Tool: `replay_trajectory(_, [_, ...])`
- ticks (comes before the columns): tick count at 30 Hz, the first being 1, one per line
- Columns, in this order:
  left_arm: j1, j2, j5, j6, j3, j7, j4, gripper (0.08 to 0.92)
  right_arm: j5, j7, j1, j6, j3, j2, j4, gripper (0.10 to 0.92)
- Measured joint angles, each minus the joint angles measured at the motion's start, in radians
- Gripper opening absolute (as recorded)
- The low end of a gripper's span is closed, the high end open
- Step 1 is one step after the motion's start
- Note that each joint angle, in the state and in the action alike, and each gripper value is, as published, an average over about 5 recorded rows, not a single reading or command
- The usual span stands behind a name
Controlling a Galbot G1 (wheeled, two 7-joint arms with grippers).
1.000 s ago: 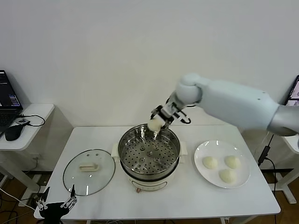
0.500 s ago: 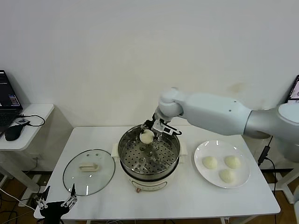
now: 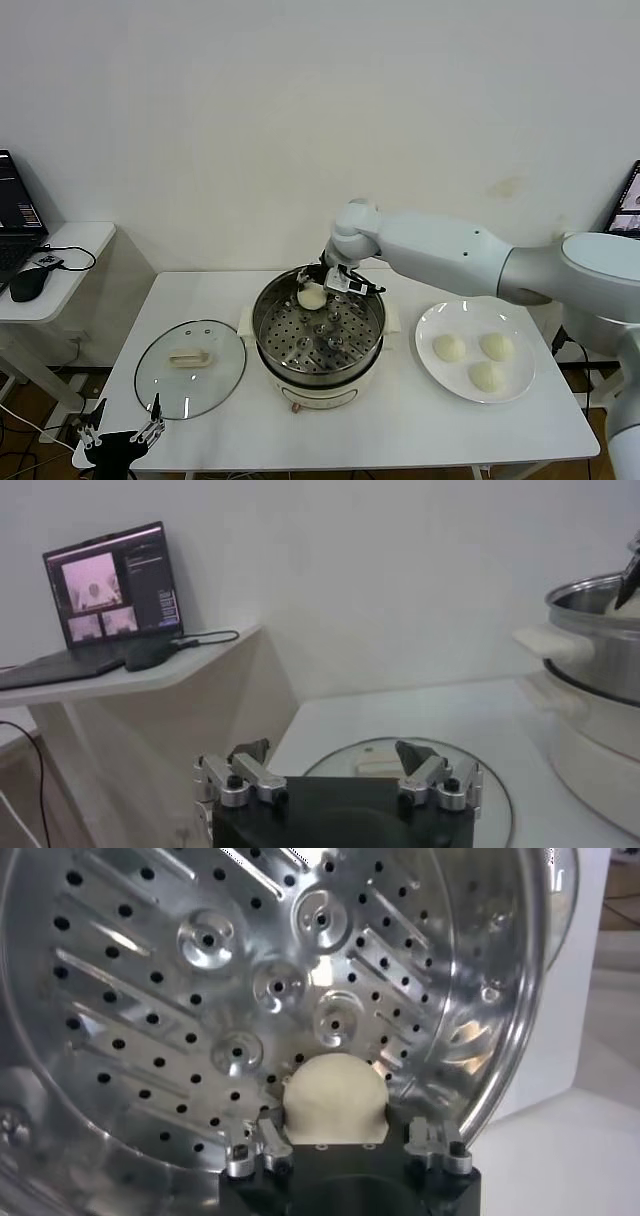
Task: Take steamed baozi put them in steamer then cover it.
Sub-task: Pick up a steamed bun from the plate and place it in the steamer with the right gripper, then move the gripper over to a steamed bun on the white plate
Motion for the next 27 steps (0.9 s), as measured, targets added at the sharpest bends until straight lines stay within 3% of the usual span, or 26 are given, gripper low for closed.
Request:
replay_trajectory(4, [0.003, -0.003, 0.002, 0.001, 0.0, 0.0, -0.008, 0.823, 0.032, -0.013, 0.018, -0.016, 0.002, -0.018, 0.014, 0.818])
replay_trajectory(12, [0.012, -0.001, 0.003, 0.003, -0.004, 0.0, -0.021, 0.823, 0.22, -0.092, 0.099, -0.175, 0.003, -0.114, 0.112, 0.823])
replay_trajectory(20, [0.016, 0.01, 0.001, 0.005, -0.015, 0.001, -0.034, 0.823, 0.352, -0.167, 0.165, -0.41, 0.016, -0.302, 0.275, 0.823])
replay_trajectory(27, [0.018, 0.023, -0.002, 0.007, -0.022, 0.003, -0.041, 0.823, 0.376, -0.191, 0.147, -0.547, 0.044, -0.506, 0.388, 0.823])
